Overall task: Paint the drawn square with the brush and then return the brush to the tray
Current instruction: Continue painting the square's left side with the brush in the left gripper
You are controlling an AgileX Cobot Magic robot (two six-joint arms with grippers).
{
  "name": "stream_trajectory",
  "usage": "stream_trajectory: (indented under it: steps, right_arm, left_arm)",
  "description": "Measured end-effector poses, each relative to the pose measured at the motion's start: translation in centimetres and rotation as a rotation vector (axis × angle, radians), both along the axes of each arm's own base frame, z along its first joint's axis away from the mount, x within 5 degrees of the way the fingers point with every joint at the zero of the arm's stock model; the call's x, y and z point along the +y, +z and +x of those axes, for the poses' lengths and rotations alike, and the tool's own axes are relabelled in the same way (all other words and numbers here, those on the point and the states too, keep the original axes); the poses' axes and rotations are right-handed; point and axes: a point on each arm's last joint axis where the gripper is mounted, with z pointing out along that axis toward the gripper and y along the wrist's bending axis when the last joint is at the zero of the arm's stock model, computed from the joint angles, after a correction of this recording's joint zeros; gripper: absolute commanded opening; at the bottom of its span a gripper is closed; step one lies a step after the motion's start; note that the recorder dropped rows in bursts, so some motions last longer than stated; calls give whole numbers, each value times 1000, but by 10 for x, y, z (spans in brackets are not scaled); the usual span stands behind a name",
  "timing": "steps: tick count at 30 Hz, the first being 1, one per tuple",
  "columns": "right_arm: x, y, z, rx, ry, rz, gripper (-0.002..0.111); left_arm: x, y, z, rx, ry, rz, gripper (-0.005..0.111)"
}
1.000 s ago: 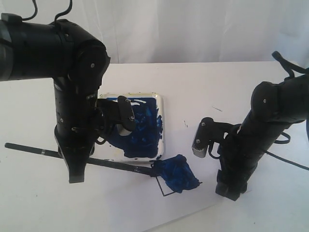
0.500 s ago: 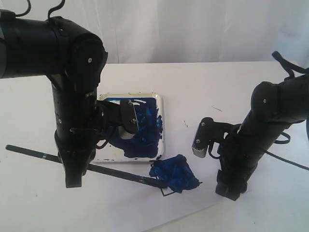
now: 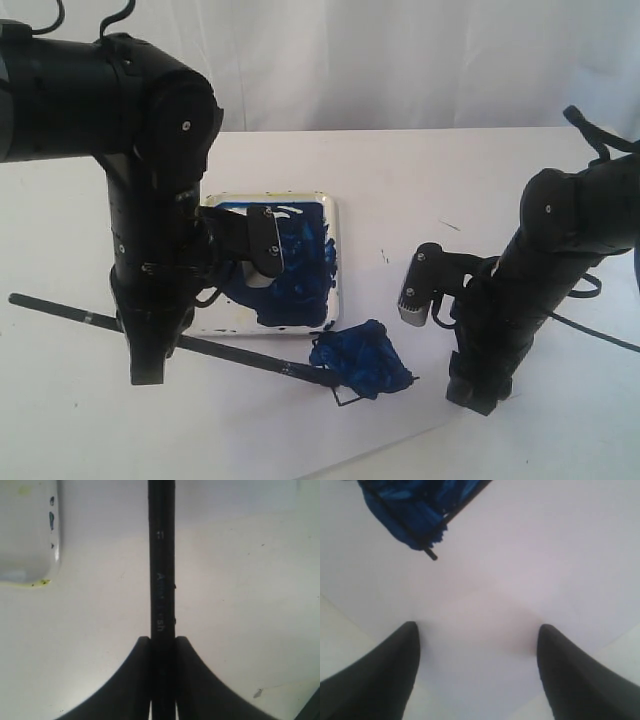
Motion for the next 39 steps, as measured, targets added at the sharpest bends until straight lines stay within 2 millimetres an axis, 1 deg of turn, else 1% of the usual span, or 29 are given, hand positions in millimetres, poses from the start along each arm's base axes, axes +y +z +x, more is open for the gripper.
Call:
stream_trajectory:
  steps: [6, 11, 16, 28, 31, 39]
  right_arm:
    - [0, 0, 0, 0, 0, 0, 63]
    - [0, 0, 0, 0, 0, 0, 63]
    - [0, 0, 0, 0, 0, 0, 63]
    - [0, 0, 0, 0, 0, 0, 63]
    - [0, 0, 0, 0, 0, 0, 63]
    - [0, 0, 0, 0, 0, 0, 63]
  left_arm:
    - [-1, 0, 4, -45, 33, -9, 0]
    - [-5, 0, -2, 21, -12, -52, 0]
    - [-5, -1, -5, 63, -34, -59, 0]
    - [-3, 0, -2, 20, -30, -37, 0]
    - [-4, -3, 0, 16, -25, -35, 0]
    - [-8, -6, -1, 37, -17, -59, 0]
